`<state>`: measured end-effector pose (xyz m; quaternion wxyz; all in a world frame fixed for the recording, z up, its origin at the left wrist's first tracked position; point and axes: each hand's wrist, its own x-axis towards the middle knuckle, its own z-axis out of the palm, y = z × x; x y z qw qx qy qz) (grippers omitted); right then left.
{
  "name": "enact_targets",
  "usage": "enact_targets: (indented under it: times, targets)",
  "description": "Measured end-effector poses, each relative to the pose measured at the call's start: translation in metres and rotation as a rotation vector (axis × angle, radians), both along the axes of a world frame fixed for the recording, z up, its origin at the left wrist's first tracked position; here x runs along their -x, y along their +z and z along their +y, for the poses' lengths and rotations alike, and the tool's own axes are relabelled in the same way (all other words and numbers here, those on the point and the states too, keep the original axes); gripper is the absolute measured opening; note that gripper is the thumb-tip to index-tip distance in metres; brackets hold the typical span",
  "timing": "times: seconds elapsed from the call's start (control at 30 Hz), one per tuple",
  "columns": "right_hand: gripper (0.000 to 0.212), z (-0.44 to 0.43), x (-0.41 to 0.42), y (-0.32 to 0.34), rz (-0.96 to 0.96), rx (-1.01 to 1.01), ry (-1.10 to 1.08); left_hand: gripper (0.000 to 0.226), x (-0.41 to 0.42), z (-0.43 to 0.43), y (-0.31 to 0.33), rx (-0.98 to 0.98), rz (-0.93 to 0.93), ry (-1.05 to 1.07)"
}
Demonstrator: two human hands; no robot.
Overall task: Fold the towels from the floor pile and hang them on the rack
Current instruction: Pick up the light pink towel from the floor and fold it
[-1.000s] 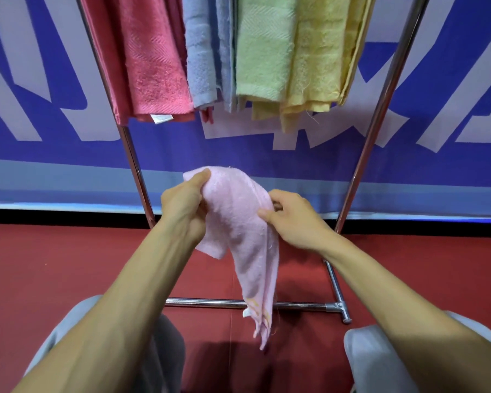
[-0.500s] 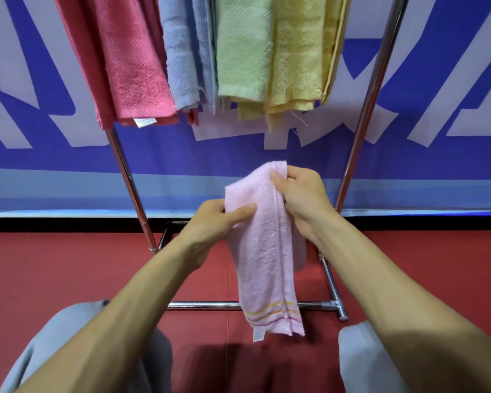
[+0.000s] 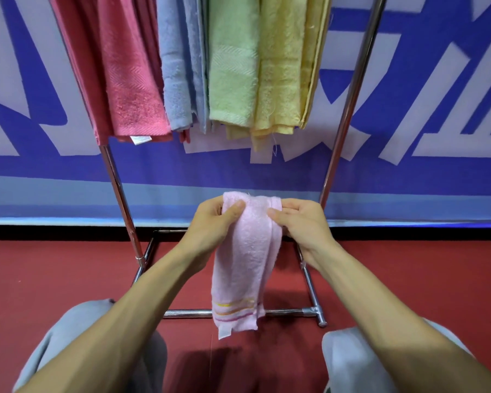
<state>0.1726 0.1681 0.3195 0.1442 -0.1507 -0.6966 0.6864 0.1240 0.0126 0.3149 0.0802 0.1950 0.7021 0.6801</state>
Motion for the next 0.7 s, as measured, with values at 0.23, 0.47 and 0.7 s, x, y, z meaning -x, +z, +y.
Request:
enact_targets:
  times: [0.23, 0.47, 0.7]
  targets:
    - [0.045, 0.002, -0.024, 0.049, -0.103, -0.204, -0.062, 0.018, -0.009, -0.005, 0.050, 0.197, 0.165, -0.066]
    - [0.027, 0.015, -0.046, 0.112, 0.006, -0.624, 0.044, 0.028, -0.036, -0.005, 0.112, 0.523, 0.458, -0.152]
    - [0.008, 0.017, -0.009, 0.114, 0.062, -0.190, 0.387, 0.009, -0.004, 0.000, 0.141, 0.524, 0.512, -0.188]
